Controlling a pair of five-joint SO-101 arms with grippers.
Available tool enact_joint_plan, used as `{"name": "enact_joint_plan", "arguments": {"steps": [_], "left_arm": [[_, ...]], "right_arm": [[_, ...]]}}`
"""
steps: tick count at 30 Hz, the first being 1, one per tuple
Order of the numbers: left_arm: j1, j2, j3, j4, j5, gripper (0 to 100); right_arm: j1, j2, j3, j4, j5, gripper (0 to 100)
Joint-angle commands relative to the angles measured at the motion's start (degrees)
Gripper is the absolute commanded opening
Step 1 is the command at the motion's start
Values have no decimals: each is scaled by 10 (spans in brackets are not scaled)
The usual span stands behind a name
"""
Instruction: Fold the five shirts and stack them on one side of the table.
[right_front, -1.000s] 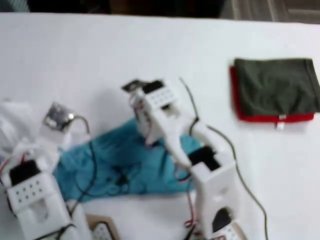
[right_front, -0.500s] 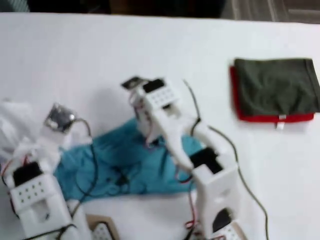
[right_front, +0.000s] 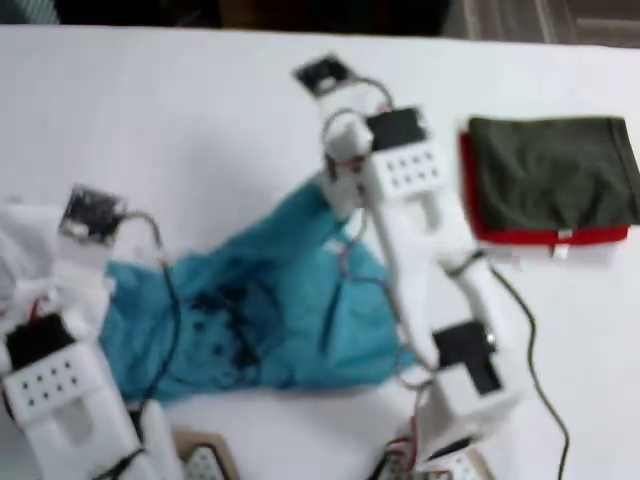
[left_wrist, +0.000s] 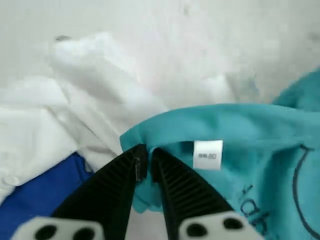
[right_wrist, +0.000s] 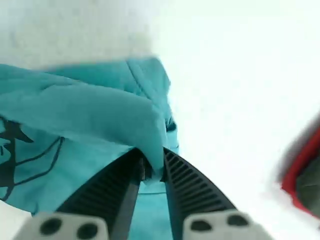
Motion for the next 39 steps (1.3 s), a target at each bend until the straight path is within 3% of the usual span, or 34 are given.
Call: {"name": "enact_joint_plan", "arguments": {"steps": [1,8,13,27,39], "left_arm": [[46,-6,-80,69,11,25],[64,-6,-45,70,12,26],[64,-11,-44,61,8,26],[88,-8,-473,224,13,26],[91,-8,-657,316,11,26]], "right_arm": [[-2,-63,-18,5,7,20],[1,-26,91,-48,-23,20],[29,-60,32,-62,-20,20],[188,-216,-404,16,-2,20],[189,-352,-433,35,-4,20]]}}
